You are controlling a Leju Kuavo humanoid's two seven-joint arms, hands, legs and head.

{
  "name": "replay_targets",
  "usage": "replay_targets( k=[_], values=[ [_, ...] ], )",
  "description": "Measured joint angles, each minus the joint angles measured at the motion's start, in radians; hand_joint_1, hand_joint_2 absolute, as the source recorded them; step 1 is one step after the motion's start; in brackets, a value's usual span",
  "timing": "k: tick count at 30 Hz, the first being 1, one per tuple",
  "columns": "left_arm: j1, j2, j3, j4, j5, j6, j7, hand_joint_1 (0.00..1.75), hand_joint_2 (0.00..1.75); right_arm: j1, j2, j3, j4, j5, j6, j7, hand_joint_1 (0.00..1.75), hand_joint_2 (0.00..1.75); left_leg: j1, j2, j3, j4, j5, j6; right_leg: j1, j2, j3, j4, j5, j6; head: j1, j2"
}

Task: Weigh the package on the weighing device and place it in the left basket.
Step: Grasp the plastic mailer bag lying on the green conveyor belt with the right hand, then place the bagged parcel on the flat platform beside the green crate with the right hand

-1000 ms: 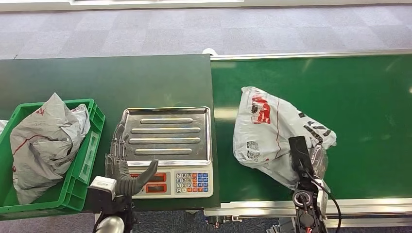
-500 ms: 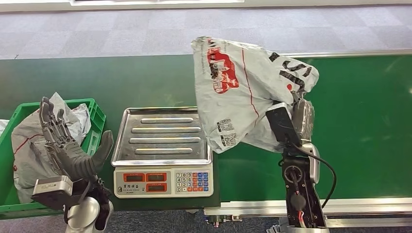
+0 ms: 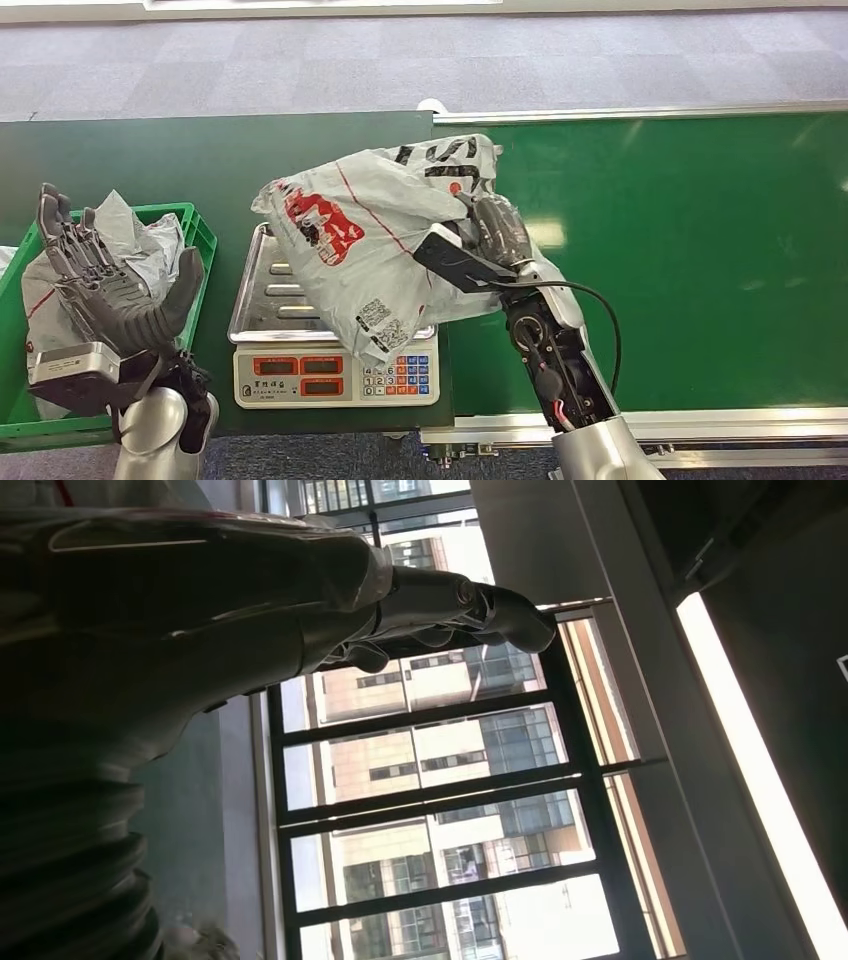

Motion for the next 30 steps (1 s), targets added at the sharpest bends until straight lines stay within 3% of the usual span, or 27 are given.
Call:
replay_targets(
  k=[6, 10, 19, 30],
  values=[
    [-0.012, 0.002, 0.006, 0.0, 0.0, -0.007, 0.016, 0.0, 1.75, -0.053, 0.039, 0.084, 0.161, -0.005, 0.007, -0.051, 1.75, 1.75, 0.0, 0.0, 0.0, 0.0, 0.0, 0.0, 0.0, 0.0, 0.0, 0.0, 0.0, 0.0, 0.0, 0.0],
    [-0.011, 0.002, 0.01, 0.0, 0.001, -0.006, 0.021, 0.0, 1.75, -0.074, 0.064, 0.118, 0.231, -0.021, -0.002, -0.069, 0.0, 1.75, 0.0, 0.0, -0.001, 0.0, 0.0, 0.0, 0.0, 0.0, -0.001, 0.0, 0.0, 0.0, 0.0, 0.0],
    [0.013, 0.003, 0.025, -0.001, 0.0, 0.008, 0.019, 0.0, 1.75, -0.103, 0.089, 0.14, 0.346, -0.062, -0.085, -0.062, 0.0, 1.75, 0.0, 0.0, -0.001, 0.0, 0.0, 0.0, 0.0, 0.0, -0.001, 0.0, 0.0, 0.0, 0.0, 0.0],
    [0.028, 0.007, 0.027, -0.001, -0.013, -0.013, 0.041, 0.0, 1.75, -0.107, 0.088, 0.11, 0.37, -0.129, -0.161, -0.058, 0.0, 1.75, 0.0, 0.0, -0.001, 0.0, 0.0, 0.0, 0.0, 0.0, -0.001, 0.0, 0.0, 0.0, 0.0, 0.0]
  ],
)
